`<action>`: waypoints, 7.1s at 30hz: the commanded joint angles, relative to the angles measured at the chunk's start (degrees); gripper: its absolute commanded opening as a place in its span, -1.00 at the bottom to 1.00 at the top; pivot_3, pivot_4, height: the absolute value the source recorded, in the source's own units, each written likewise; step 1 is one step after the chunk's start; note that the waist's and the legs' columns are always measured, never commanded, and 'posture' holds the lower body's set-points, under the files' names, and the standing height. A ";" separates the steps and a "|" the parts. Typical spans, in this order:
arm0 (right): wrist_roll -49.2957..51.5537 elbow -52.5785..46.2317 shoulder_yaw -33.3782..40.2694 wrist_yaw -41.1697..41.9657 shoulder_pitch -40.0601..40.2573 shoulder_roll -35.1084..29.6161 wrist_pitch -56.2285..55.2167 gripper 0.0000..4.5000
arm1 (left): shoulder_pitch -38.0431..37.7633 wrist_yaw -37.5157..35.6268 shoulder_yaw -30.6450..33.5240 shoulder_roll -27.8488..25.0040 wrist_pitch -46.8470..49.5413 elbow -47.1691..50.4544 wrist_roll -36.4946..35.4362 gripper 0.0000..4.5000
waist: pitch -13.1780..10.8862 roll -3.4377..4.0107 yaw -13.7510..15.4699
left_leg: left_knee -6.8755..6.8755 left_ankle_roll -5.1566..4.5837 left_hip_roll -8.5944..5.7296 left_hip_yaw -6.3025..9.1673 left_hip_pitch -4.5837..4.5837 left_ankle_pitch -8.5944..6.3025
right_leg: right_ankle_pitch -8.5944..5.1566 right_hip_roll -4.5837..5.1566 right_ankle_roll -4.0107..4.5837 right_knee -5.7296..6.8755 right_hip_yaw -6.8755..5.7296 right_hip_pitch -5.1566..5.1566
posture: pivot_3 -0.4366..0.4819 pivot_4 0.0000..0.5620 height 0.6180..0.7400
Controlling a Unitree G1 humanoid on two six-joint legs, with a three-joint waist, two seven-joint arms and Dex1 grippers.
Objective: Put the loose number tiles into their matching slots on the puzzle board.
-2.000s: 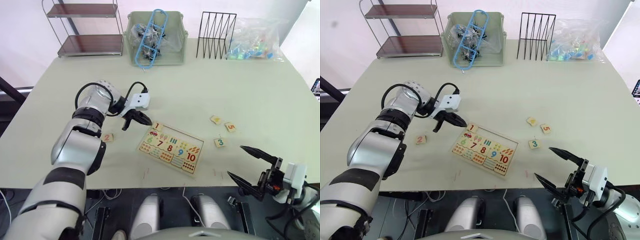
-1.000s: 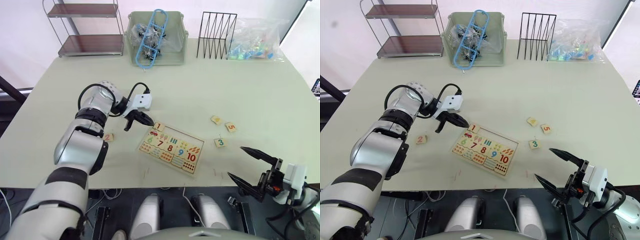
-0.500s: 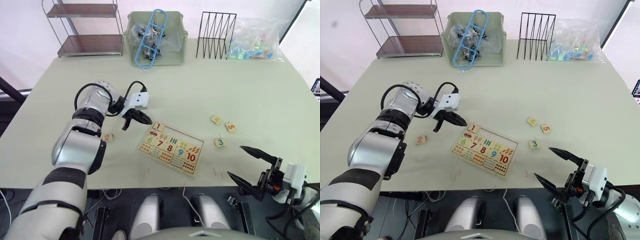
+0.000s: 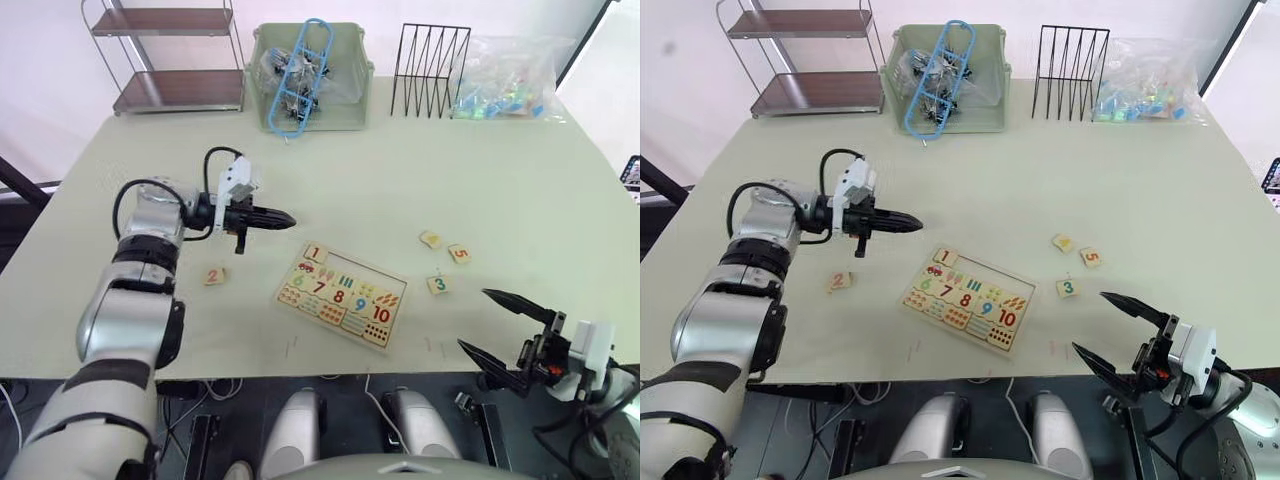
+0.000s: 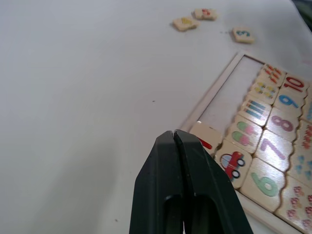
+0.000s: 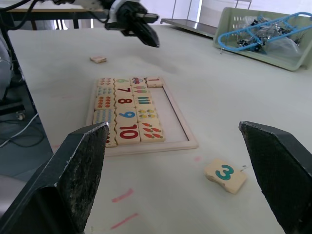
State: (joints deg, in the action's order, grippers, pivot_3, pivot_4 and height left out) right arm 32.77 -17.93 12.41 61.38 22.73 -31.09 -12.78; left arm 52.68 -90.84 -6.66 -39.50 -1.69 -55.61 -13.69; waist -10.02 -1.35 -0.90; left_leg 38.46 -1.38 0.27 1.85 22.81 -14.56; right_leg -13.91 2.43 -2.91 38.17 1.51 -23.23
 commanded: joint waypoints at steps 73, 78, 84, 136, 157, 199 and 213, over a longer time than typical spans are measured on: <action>0.59 11.54 10.80 0.08 -1.99 -2.15 4.78 1.00 | -77.88 33.75 40.78 1.59 12.15 63.31 -15.42 0.99 | 0.33 0.34 0.41 | -0.13 0.01 0.07 -0.30 -0.21 -0.02 | -0.13 0.44 0.29 -0.27 0.08 0.11 | -0.05 -0.47 0.99; 0.17 12.50 10.45 0.12 -2.02 -1.42 3.93 1.00 | -77.50 33.41 40.61 1.25 11.74 62.52 -15.25 0.99 | 0.33 0.34 0.43 | -0.13 0.01 0.07 -0.29 -0.21 -0.02 | -0.13 0.55 0.29 -0.28 0.06 0.11 | -0.05 -0.47 0.99; -0.33 13.14 10.27 0.37 -2.29 -0.68 3.46 1.00 | -77.40 32.65 40.59 0.44 11.10 61.31 -14.96 0.99 | 0.32 0.34 0.41 | -0.13 0.01 0.07 -0.30 -0.21 -0.02 | -0.14 0.55 0.28 -0.28 0.07 0.10 | -0.05 -0.47 0.99; 5.69 11.05 4.88 18.04 -8.74 -2.89 4.45 1.00 | -21.51 -1.66 2.76 -17.67 -16.36 5.05 -3.30 0.99 | 0.28 0.34 0.28 | -0.14 0.00 0.00 -0.25 -0.07 -0.01 | 0.03 0.22 0.04 -0.22 -0.04 0.00 | -0.05 -0.47 0.99; 5.73 9.17 5.43 17.38 -9.77 -3.79 5.16 1.00 | -12.73 -1.66 -13.36 -16.99 -28.69 -10.15 -4.69 0.23 | 0.27 0.34 0.26 | -0.13 0.00 0.00 -0.23 -0.09 -0.01 | 0.03 0.20 0.03 -0.16 -0.04 0.00 | -0.05 -0.47 0.99; 5.38 9.16 3.86 18.22 -11.84 -2.25 4.00 1.00 | 0.38 -1.66 -16.51 -15.37 -8.79 8.29 -13.88 -0.58 | 0.20 0.25 0.36 | -0.08 0.00 -0.02 -0.15 0.00 0.00 | 0.03 0.14 0.02 -0.17 -0.10 0.00 | -0.05 -0.47 0.99; 4.19 6.22 3.35 13.76 -9.68 0.45 2.04 1.00 | 12.84 -1.62 -16.74 -5.36 -2.20 7.42 -2.36 -0.58 | 0.15 0.19 0.10 | -0.06 0.00 -0.15 -0.19 0.04 0.00 | 0.03 0.01 0.02 -0.16 -0.05 0.01 | -0.05 -0.47 0.99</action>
State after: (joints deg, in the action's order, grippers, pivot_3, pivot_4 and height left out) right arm 36.57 -9.40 15.45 75.72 12.72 -30.86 -9.56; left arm 63.45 -90.90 -23.16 -45.08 -4.19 -48.66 -18.44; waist -9.87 -1.16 -0.80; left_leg 38.40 -1.38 0.12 1.66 22.85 -14.56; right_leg -13.89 2.43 -2.88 38.00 1.46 -23.22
